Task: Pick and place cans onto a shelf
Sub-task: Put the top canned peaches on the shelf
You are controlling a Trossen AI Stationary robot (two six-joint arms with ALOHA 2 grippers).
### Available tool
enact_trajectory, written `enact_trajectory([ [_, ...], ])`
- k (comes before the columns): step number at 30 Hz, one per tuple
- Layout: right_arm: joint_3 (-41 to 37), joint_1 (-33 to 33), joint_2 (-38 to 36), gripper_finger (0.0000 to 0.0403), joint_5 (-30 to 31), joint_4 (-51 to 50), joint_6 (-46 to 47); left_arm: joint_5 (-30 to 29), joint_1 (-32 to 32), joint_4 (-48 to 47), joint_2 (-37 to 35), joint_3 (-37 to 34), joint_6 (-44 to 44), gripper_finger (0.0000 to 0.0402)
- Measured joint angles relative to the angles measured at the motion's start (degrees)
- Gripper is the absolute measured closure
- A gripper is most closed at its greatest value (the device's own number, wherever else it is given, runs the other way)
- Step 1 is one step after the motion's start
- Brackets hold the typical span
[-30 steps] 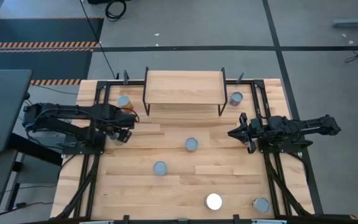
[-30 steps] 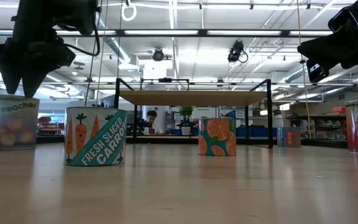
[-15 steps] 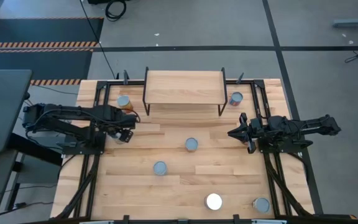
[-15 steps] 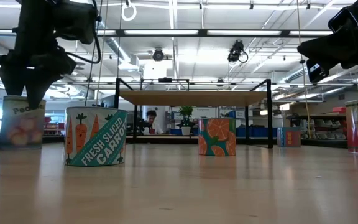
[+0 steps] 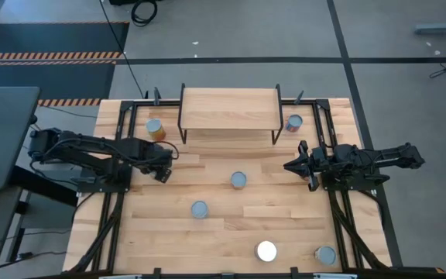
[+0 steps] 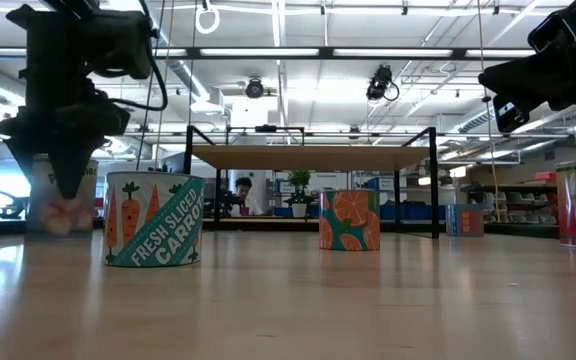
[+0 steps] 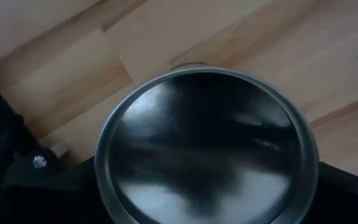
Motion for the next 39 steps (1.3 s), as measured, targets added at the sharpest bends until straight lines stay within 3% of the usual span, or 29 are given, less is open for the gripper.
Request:
enact_trajectory([
  [3,-0.01,0.0,0.02,0.0358,0.0,0.0,0.0,-0.26,-0.95,-0.25,0.02,0.74,0.17,0.0105],
  [6,0.0,0.0,0.0,0.0358,0.0,0.0,0.0,1.17,-2.32,-1.9,0.02,5.23,-0.12,0.0107],
  [11,-0.01,0.0,0.0,0.0358,0.0,0.0,0.0,2.75,-4.73,-7.7,0.02,20.18,-0.02,0.0107],
  [16,-0.01,0.0,0.0,0.0358,0.0,0.0,0.0,-2.21,-3.41,-7.99,0.66,36.05,5.8,0.0105],
  [20,-0.01,0.0,0.02,0.0358,0.0,0.0,0.0,-6.82,1.54,-8.66,4.46,45.87,12.32,0.0105],
  [29,0.01,0.0,0.0,0.0358,-0.33,0.02,0.0,-2.83,16.4,-18.53,21.09,67.77,31.33,0.0106],
  [39,0.0,0.0,0.01,0.0358,0.56,0.08,-0.46,-0.85,30.21,-19.08,33.78,72.54,55.57,0.0103],
])
